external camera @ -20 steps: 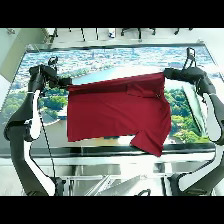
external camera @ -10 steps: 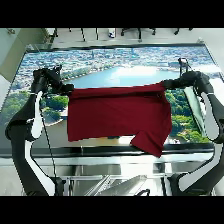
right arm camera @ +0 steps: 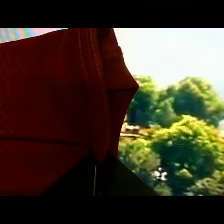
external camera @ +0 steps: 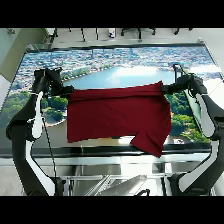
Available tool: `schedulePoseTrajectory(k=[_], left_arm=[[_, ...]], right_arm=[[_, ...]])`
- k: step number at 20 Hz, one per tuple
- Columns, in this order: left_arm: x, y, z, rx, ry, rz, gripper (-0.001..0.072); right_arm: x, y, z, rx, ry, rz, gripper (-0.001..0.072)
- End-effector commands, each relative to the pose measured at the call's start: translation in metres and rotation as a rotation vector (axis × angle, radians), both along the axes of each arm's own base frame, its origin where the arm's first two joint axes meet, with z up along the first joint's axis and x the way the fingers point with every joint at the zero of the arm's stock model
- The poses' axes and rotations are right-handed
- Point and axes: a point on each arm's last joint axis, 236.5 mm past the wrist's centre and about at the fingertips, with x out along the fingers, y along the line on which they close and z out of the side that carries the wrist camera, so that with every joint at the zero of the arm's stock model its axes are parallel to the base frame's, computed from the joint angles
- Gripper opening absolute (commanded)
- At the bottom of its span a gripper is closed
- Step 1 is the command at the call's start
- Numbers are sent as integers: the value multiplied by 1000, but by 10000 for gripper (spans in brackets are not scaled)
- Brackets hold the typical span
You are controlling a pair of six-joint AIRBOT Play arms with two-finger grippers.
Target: Fold the shirts.
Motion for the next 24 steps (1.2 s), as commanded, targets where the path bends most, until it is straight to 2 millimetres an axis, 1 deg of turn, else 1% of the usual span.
schedulePoseTrajectory(k=[1, 4, 7, 10, 11, 12, 13, 14, 15, 16, 17, 18, 20, 22, 24], left_arm=[[-5, 3, -1, 13, 24, 8, 16], [-4, -3, -1, 11, 16, 0, 16], [-2, -12, 0, -3, 6, -9, 16], [-3, -16, 0, -21, 9, -8, 17], [-4, -16, 0, -20, 16, -9, 17], [-7, -16, 0, -20, 26, -10, 17], [-11, -16, -1, -20, 44, -12, 17], [-16, -16, -2, -19, 67, -14, 17], [-23, -15, -2, -18, 94, -17, 96], [-28, -15, 0, -17, 117, -19, 364], [-33, -13, 4, -16, 140, -20, 592], [-39, -10, 11, -16, 166, -19, 621], [-53, -2, 32, -16, 222, -14, 621], [-72, 14, 60, -18, 257, 15, 621], [-97, 34, 85, -23, 268, 56, 621]], right_arm=[[-2, -1, -3, -10, 8, 6, 19], [-2, 1, -3, -1, 11, 4, 19], [0, 10, 1, 50, 4, -11, 20], [2, 15, 3, 80, -2, -22, 31], [2, 17, 5, 90, -4, -24, 67], [2, 19, 7, 98, -4, -24, 241], [2, 21, 11, 108, -7, -25, 362], [1, 21, 15, 111, -10, -24, 367], [0, 21, 22, 112, -15, -23, 367], [-1, 20, 30, 112, -20, -20, 367], [-3, 18, 41, 112, -29, -20, 367], [-6, 14, 53, 111, -36, -20, 367], [-18, 3, 81, 118, -37, -27, 367], [-40, -13, 113, 130, -22, -46, 367], [-66, -22, 145, 160, -9, -39, 367]])
